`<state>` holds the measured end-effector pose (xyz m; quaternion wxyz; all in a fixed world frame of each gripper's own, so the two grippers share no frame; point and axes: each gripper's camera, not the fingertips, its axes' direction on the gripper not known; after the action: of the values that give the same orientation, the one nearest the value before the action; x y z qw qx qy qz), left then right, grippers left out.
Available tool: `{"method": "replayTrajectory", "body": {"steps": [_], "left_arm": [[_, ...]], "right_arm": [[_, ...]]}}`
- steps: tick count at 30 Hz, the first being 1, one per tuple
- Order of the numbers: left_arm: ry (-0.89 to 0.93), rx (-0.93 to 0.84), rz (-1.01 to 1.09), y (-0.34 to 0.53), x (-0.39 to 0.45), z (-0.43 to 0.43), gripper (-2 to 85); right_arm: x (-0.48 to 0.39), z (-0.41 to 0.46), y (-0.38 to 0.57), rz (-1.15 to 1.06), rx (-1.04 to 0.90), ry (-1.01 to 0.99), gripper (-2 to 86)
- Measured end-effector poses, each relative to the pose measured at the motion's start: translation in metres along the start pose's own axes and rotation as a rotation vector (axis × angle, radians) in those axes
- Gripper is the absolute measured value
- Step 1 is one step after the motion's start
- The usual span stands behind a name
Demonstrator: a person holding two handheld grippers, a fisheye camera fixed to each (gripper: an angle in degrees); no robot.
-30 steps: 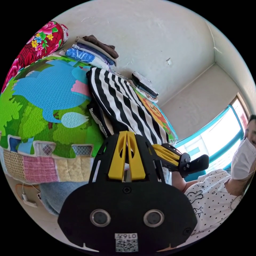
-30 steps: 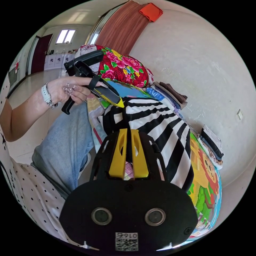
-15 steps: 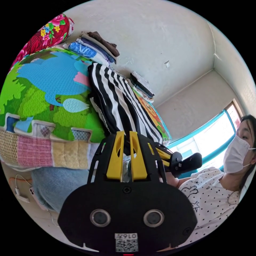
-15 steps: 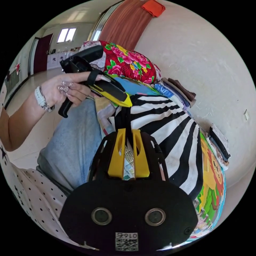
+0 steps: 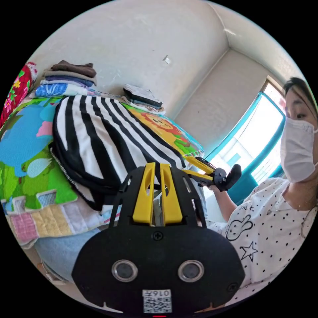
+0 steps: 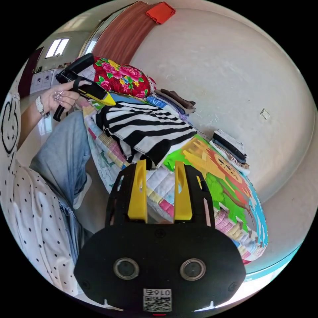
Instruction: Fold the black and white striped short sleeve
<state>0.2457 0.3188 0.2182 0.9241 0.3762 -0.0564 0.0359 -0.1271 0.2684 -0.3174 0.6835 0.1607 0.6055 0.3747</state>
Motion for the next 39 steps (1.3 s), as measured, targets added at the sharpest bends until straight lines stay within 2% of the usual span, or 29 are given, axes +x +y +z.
{"method": "replayTrajectory", "body": {"steps": [2, 5, 9, 12, 14, 21, 24, 26, 29, 31, 33, 35, 39], "left_arm": [[-0.019, -0.053, -0.012, -0.002, 0.005, 0.025, -0.7], [-0.156, -0.137, -0.06, 0.004, 0.007, 0.056, -0.8], [-0.252, -0.137, 0.006, 0.016, 0.025, 0.067, -0.9], [-0.241, -0.144, -0.013, 0.023, 0.024, 0.077, -1.0], [-0.206, -0.146, -0.034, 0.026, 0.021, 0.079, -1.0], [-0.139, -0.182, -0.064, 0.043, 0.016, 0.076, -1.0], [-0.135, -0.214, -0.064, 0.047, 0.021, 0.066, -1.0], [-0.158, -0.176, -0.02, 0.044, 0.033, 0.057, -1.0], [-0.168, -0.049, 0.085, 0.033, 0.056, 0.052, -1.0], [-0.212, -0.014, 0.088, 0.028, 0.059, 0.059, -1.0], [-0.343, -0.068, 0.039, 0.026, 0.051, 0.076, -1.0], [-0.401, -0.094, 0.03, 0.033, 0.045, 0.082, -1.0], [-0.34, -0.021, 0.046, 0.05, 0.037, 0.071, -0.9]], "right_arm": [[-0.01, 0.009, 0.004, 0.014, 0.023, 0.057, 10.2], [-0.026, 0.021, 0.004, -0.026, 0.009, 0.122, 5.3], [-0.042, 0.012, 0.01, -0.106, 0.0, 0.184, 1.5], [-0.034, 0.009, 0.022, 0.04, 0.006, 0.06, 0.7], [-0.036, 0.036, 0.041, 0.082, -0.097, 0.033, 0.6], [-0.043, 0.039, 0.063, 0.03, -0.046, 0.061, 1.8], [-0.032, 0.034, 0.079, -0.043, -0.068, -0.11, 2.6], [-0.004, 0.014, 0.077, 0.085, 0.076, -0.198, 1.4], [0.027, 0.011, 0.057, 0.267, 0.21, -0.227, 0.2], [0.029, 0.029, 0.038, 0.284, 0.187, -0.192, -0.1], [0.024, 0.052, 0.023, 0.27, 0.139, -0.152, -0.2], [0.012, 0.073, 0.018, 0.229, 0.085, -0.13, -0.3], [-0.002, 0.084, 0.036, 0.164, 0.045, -0.079, -0.4]]}}
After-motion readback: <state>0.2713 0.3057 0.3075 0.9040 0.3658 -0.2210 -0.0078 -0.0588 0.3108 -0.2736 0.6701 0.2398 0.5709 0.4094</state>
